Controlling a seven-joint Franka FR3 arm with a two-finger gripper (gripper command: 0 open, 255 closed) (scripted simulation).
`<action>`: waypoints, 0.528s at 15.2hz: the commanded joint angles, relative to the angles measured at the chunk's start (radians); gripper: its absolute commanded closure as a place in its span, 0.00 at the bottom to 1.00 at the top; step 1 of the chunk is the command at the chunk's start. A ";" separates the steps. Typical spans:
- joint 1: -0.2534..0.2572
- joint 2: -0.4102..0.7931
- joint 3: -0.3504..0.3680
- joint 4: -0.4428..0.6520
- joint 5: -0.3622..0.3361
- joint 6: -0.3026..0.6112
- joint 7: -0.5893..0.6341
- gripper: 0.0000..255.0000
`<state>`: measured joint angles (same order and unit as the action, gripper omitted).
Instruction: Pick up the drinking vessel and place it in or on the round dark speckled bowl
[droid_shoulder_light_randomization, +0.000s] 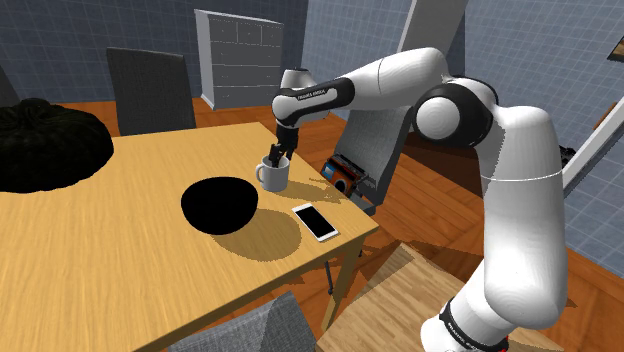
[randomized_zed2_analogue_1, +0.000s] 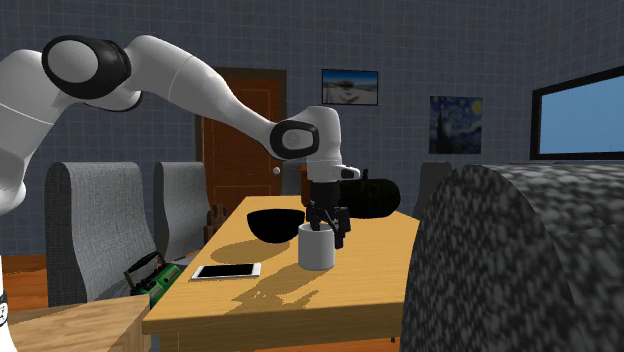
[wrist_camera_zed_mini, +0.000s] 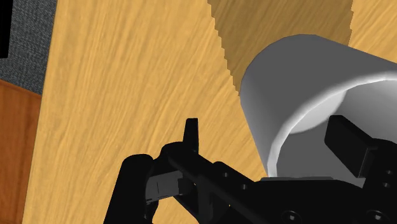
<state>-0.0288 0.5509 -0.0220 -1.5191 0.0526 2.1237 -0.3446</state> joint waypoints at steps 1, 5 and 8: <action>0.000 0.000 0.000 0.000 0.000 0.001 0.000 0.00; 0.000 0.000 0.000 0.000 0.000 0.000 0.000 1.00; 0.000 0.000 0.000 0.000 0.000 0.000 0.000 1.00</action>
<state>-0.0289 0.5509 -0.0220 -1.5195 0.0526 2.1240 -0.3447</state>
